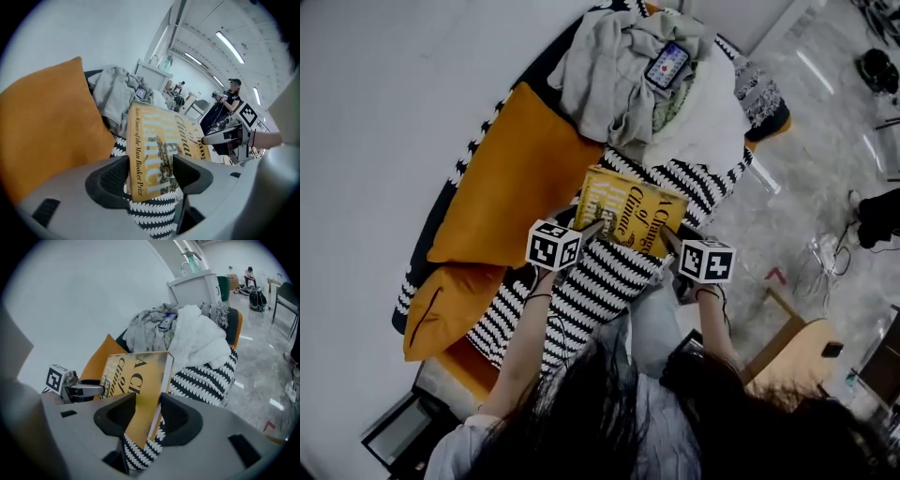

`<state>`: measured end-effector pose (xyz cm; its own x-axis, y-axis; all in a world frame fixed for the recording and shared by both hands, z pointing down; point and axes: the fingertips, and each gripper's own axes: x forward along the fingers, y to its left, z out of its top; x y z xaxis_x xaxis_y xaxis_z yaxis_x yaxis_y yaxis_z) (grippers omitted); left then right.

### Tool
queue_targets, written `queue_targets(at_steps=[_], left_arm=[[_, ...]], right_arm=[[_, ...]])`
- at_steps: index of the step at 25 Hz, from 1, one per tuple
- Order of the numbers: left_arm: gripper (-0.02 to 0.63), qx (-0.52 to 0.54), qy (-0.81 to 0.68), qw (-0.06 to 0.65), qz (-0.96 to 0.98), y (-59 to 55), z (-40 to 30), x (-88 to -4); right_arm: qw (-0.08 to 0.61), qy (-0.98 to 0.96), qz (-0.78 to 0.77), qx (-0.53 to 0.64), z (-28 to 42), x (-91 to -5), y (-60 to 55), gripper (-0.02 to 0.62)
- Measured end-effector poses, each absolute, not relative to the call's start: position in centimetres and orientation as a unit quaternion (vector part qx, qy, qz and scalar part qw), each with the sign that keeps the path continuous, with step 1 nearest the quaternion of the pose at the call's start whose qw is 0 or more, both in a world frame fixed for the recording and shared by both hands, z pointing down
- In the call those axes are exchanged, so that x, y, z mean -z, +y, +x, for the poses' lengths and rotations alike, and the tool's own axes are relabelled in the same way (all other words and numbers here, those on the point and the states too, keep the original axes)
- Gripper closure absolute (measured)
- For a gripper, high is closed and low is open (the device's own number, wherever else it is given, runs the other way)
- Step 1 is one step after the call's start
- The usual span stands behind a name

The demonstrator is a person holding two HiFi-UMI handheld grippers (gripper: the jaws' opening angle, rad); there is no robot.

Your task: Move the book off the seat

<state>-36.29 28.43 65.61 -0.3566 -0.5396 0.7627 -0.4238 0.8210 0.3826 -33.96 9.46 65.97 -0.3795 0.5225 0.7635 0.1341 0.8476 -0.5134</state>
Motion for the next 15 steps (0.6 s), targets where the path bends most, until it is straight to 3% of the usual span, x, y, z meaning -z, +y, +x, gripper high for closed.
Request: queue_targets(at_steps=[15], left_arm=[[0.299,0.06,-0.885,0.382,0.258,31.5,-27.9,-48.6]], right_arm=[[0.412,-0.869,-0.245,-0.122,-27.6,-48.4,12.5,0.42]])
